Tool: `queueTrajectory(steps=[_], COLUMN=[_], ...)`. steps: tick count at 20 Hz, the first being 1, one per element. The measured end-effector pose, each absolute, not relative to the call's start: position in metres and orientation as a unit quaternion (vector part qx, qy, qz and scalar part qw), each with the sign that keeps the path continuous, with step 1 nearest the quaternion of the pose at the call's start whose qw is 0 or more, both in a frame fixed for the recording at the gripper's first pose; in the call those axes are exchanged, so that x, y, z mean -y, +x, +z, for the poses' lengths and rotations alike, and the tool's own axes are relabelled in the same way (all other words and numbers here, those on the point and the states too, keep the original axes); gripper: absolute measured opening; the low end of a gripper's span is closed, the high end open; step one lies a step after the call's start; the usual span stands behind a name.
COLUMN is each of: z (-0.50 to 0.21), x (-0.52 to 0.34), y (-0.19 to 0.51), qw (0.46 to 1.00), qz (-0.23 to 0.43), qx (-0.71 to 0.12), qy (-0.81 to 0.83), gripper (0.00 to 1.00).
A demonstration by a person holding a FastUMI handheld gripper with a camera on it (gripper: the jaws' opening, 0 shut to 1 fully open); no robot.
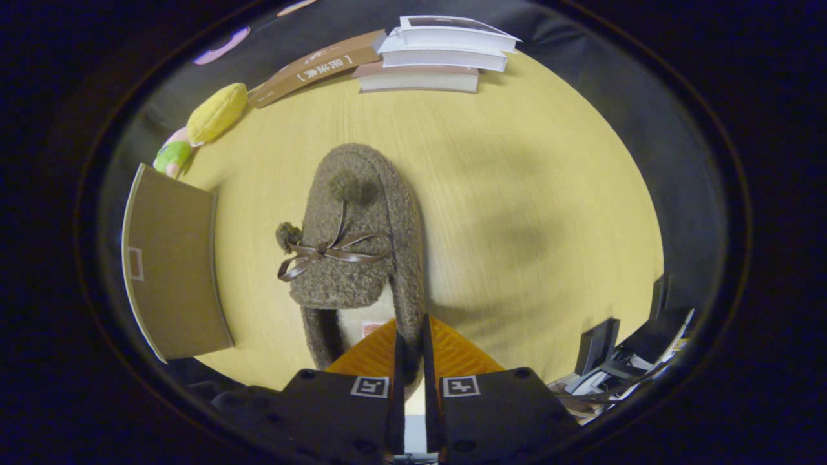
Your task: Open the storage box then place both shoes into the box .Put the left shoe in first, then the right shoe, with the right side of both shoes facing outward in a uniform manner.
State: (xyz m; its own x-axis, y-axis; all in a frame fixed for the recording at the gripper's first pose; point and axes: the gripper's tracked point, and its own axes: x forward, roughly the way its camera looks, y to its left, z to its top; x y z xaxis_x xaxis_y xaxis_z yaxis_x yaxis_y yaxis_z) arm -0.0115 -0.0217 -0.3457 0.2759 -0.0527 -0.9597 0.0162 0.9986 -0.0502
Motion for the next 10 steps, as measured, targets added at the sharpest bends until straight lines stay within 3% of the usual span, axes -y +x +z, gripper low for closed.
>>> queueTrajectory(steps=[3,10], z=[-0.346,-0.329], x=[0.021,-0.013], y=[-0.012,-0.012], qw=[0.798,0.802], qz=[-0.043,-0.024], qx=[-0.601,-0.584], qy=[0.004,0.123], gripper=[0.04,0.04])
